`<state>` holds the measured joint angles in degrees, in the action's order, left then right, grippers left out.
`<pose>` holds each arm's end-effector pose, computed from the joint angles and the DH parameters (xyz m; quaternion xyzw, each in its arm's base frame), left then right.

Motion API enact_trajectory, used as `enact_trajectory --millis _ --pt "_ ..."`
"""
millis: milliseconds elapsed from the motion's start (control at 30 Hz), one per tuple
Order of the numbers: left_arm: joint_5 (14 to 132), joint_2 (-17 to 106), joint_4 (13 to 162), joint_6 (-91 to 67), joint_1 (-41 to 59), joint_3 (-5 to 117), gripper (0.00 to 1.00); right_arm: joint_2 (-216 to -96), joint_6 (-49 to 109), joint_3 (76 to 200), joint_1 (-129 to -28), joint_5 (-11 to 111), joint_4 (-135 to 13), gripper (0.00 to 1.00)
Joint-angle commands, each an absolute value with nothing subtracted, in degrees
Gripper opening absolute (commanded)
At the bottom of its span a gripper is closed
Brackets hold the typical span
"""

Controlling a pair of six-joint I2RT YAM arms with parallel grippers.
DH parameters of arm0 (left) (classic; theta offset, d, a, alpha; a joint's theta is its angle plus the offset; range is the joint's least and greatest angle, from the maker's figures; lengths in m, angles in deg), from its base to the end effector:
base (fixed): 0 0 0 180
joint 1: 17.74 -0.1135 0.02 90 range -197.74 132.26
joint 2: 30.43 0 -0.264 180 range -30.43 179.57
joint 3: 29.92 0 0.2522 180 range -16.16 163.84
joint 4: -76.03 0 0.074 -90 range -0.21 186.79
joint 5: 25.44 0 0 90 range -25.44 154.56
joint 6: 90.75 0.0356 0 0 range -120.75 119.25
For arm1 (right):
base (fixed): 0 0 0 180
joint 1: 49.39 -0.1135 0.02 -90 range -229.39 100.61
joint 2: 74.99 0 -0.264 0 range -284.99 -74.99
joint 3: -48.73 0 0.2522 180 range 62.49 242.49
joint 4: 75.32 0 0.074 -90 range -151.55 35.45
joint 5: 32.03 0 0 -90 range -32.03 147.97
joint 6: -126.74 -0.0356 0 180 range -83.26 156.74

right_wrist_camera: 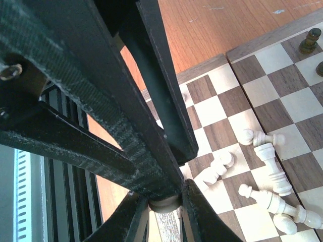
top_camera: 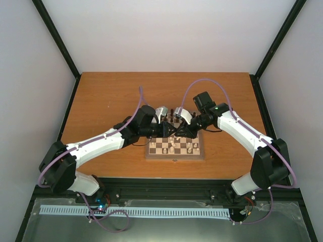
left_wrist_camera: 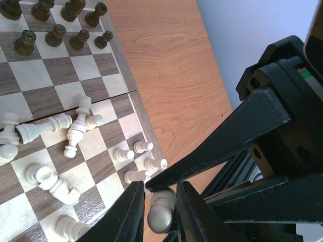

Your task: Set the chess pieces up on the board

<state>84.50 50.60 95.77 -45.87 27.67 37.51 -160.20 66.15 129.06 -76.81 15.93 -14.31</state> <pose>0.2116 -0.2320 0.2559 0.0844 0.8667 -0.4393 0.2207 0.2467 0.1548 0.2634 -0.5003 0.7672 0.3473 0.2010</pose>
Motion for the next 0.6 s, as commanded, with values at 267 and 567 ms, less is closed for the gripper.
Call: enact_trajectory --millis 267,567 --pt "86.2 49.5 95.4 -46.7 27.3 37.6 0.12 -159.8 65.6 129.3 -77.1 15.9 -15.7 0.08" --pt "73.5 46.0 106.9 -40.4 27.3 38.0 0.13 -153.0 68.2 128.9 -76.5 17.6 -15.2 0.50"
